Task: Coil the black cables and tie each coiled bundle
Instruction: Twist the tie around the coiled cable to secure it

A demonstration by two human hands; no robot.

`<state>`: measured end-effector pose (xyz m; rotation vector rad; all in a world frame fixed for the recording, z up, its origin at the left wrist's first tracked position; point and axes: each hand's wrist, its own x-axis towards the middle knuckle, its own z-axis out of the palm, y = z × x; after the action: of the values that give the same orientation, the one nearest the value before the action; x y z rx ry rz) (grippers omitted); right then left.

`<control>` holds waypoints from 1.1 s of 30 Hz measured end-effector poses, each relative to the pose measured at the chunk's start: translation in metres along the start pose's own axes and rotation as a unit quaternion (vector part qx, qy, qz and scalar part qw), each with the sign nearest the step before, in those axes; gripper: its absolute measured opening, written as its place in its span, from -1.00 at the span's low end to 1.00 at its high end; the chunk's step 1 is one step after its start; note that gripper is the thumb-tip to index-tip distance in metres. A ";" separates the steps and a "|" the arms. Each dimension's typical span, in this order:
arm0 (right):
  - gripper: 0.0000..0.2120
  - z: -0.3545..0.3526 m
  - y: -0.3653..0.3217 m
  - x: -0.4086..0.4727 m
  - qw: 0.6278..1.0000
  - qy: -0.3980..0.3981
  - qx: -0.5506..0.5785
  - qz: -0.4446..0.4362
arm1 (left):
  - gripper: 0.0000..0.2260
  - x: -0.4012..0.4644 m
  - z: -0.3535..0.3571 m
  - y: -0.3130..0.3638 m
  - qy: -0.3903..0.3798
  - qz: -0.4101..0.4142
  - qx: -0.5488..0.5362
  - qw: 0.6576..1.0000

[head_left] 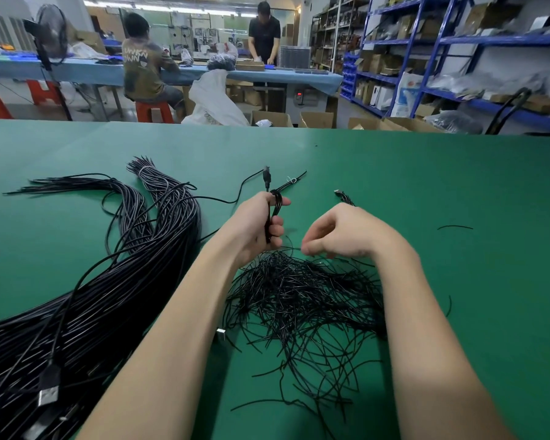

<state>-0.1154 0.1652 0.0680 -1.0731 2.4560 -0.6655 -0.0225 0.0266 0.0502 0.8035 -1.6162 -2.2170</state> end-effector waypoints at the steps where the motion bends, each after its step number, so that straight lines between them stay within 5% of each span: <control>1: -0.92 -0.005 0.002 -0.002 1.000 0.010 0.011 -0.005 | -0.77 0.000 -0.001 0.000 -0.011 -0.002 -0.007 1.000; 10: -0.95 -0.020 0.012 -0.013 0.989 0.063 0.135 -0.011 | -0.83 0.001 0.000 0.001 -0.034 0.074 -0.024 0.996; 15: -0.96 -0.027 0.014 -0.014 0.955 0.172 0.243 -0.009 | -0.89 -0.003 0.001 0.001 -0.043 0.113 -0.056 0.991; 27: -0.92 -0.028 0.016 -0.017 0.980 0.117 0.161 -0.016 | -0.78 -0.005 0.002 0.003 -0.011 0.066 0.064 0.996; 33: -0.92 -0.021 0.012 -0.010 0.951 0.259 0.162 -0.041 | -0.89 -0.003 -0.001 0.001 0.030 0.039 0.048 0.998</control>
<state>-0.1266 0.1853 0.0804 -0.9594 2.5854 -1.4825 -0.0198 0.0274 0.0522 0.8098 -1.7070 -2.0556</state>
